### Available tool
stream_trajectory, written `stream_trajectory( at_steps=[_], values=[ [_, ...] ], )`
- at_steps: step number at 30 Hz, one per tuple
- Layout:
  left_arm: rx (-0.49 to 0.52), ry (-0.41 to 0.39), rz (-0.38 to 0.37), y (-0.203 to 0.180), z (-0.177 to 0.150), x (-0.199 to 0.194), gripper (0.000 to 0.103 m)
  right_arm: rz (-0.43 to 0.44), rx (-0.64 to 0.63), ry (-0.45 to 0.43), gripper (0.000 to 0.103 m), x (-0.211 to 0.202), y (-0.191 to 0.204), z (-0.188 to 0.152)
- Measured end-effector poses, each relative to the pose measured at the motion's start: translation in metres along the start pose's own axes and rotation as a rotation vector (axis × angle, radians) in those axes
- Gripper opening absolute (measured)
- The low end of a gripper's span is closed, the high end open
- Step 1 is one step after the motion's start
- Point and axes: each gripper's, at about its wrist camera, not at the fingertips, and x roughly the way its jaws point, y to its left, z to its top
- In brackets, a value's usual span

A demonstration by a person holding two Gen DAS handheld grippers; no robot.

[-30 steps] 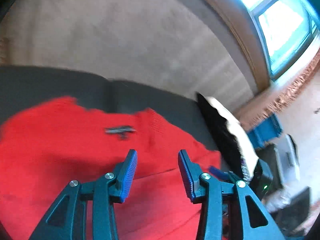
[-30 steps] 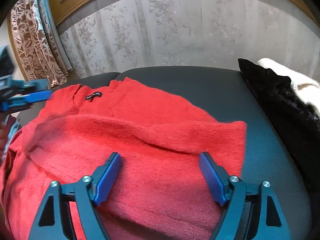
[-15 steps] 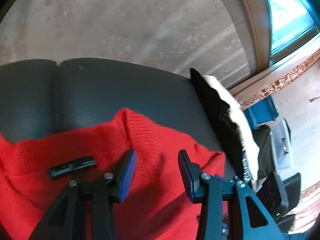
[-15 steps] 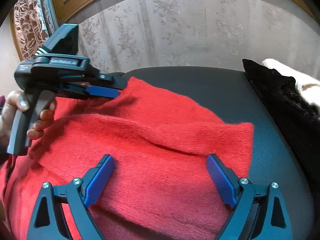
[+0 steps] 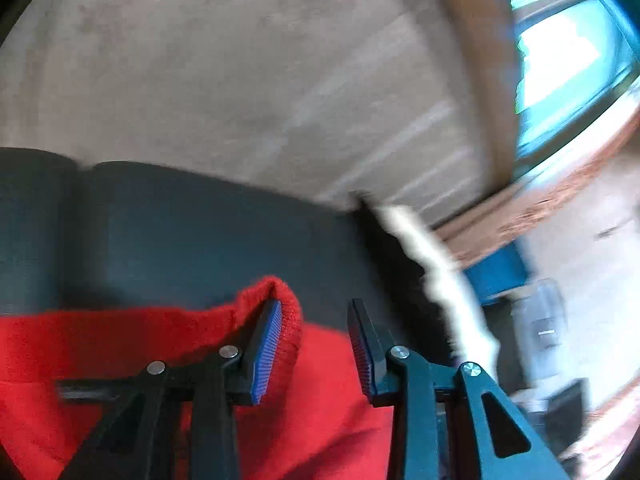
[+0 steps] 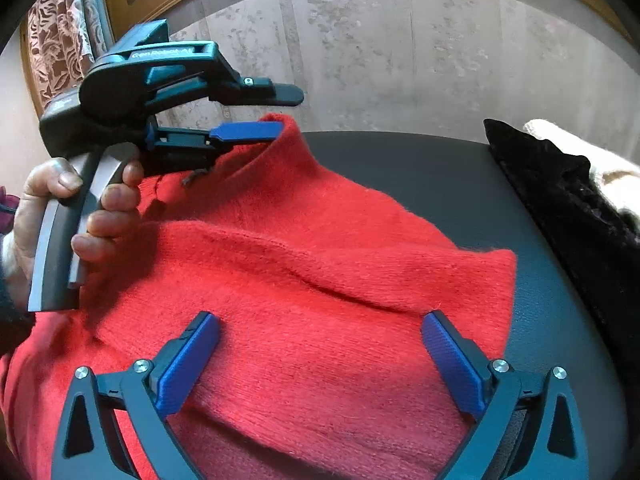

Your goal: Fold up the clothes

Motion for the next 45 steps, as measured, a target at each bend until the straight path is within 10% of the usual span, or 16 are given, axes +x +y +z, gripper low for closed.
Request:
stream_trajectory(
  at_steps=[7, 14, 17, 22, 32, 45],
  values=[
    [-0.097, -0.177, 0.163, 0.048, -0.034, -0.089, 0.04, 0.0, 0.0, 0.001, 0.103, -0.001, 0.002, -0.001],
    [-0.08, -0.339, 0.49, 0.064, -0.12, -0.166, 0.05, 0.028, 0.015, 0.005, 0.103, -0.002, -0.001, 0.001],
    [-0.163, -0.399, 0.354, 0.084, -0.133, -0.182, 0.049, 0.031, 0.016, 0.015, 0.103, 0.001, -0.003, 0.003],
    [-0.169, -0.405, 0.359, 0.082, -0.132, -0.178, 0.047, 0.081, 0.005, 0.071, 0.103, 0.003, 0.005, 0.019],
    [-0.184, -0.436, 0.319, 0.088, -0.137, -0.171, 0.047, 0.85, 0.27, 0.197, 0.103, 0.065, 0.075, 0.124],
    [-0.191, -0.463, 0.293, 0.088, -0.138, -0.17, 0.047, 0.759, 0.154, 0.436, 0.103, 0.167, 0.143, 0.148]
  ],
)
